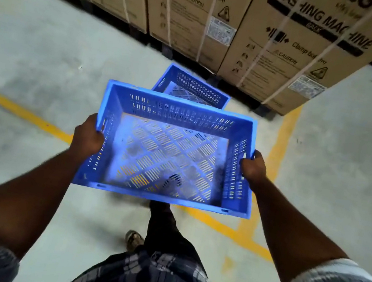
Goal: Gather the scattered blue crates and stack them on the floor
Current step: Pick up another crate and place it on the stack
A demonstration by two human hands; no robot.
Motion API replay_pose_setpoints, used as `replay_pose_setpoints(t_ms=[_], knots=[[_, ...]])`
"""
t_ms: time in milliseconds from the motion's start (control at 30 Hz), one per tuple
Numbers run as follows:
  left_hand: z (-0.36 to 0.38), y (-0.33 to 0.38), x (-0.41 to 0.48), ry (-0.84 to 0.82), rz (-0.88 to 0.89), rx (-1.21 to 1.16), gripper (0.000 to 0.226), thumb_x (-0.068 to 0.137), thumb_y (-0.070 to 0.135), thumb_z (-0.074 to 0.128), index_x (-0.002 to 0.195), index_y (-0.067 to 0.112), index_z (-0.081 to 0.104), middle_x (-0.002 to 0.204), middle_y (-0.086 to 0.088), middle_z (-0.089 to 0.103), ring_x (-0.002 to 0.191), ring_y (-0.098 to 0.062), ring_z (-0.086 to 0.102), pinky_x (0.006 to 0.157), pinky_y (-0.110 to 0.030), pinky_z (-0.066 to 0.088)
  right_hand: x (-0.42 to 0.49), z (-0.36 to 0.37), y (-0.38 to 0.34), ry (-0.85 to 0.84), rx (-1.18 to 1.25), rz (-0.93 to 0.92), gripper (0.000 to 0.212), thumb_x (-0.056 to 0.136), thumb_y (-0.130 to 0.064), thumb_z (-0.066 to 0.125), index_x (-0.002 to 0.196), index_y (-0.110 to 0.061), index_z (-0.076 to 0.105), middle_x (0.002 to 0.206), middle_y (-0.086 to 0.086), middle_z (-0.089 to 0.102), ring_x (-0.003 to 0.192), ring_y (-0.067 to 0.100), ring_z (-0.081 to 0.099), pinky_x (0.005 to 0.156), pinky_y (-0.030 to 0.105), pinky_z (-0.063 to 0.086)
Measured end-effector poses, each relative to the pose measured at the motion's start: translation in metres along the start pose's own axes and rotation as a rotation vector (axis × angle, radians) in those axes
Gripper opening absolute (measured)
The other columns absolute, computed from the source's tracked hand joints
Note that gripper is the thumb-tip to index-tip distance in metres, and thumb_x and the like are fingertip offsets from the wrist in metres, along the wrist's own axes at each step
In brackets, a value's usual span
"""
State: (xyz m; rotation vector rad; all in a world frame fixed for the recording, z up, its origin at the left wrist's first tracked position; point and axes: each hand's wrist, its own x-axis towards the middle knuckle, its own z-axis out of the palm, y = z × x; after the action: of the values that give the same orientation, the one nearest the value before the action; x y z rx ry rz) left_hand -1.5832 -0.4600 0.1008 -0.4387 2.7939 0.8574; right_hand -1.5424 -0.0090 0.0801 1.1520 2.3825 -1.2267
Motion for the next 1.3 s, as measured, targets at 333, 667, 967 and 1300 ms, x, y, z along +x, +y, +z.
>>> replay_pose_setpoints(t_ms=[333, 667, 967, 1300], knots=[[0.0, 0.052, 0.16, -0.045, 0.005, 0.036, 0.046, 0.088, 0.005, 0.055, 0.133, 0.013, 0.049, 0.115, -0.022, 0.065, 0.105, -0.043, 0.062, 0.09, -0.042, 0.045, 0.098, 0.043, -0.103, 0.062, 0.075, 0.1, 0.043, 0.085, -0.01, 0.056, 0.127, -0.008, 0.047, 0.117, 0.018, 0.062, 0.108, 0.035, 0.059, 0.09, 0.036, 0.045], [0.032, 0.072, 0.307, -0.145, 0.022, 0.003, 0.049, 0.087, 0.001, 0.054, 0.134, 0.014, 0.049, 0.121, -0.017, 0.064, 0.11, -0.037, 0.061, 0.093, -0.039, 0.044, 0.183, 0.087, -0.153, 0.115, 0.037, 0.169, 0.037, 0.084, -0.01, 0.057, 0.12, -0.009, 0.048, 0.107, 0.014, 0.062, 0.098, 0.034, 0.06, 0.085, 0.036, 0.046], [0.104, 0.072, 0.452, -0.234, 0.119, 0.08, 0.043, 0.087, 0.002, 0.049, 0.129, 0.012, 0.049, 0.121, -0.018, 0.062, 0.108, -0.041, 0.059, 0.091, -0.04, 0.045, 0.296, 0.151, -0.164, 0.243, 0.006, 0.198, 0.047, 0.078, -0.005, 0.054, 0.125, -0.012, 0.055, 0.11, 0.013, 0.067, 0.097, 0.034, 0.064, 0.09, 0.042, 0.051], [0.218, 0.085, 0.6, -0.283, 0.144, 0.058, 0.025, 0.081, 0.008, 0.045, 0.104, 0.019, 0.05, 0.1, -0.016, 0.063, 0.081, -0.031, 0.062, 0.071, -0.049, 0.055, 0.46, 0.212, -0.146, 0.308, 0.109, 0.241, 0.056, 0.072, -0.003, 0.057, 0.126, -0.02, 0.059, 0.111, 0.005, 0.069, 0.098, 0.026, 0.066, 0.092, 0.038, 0.053]])
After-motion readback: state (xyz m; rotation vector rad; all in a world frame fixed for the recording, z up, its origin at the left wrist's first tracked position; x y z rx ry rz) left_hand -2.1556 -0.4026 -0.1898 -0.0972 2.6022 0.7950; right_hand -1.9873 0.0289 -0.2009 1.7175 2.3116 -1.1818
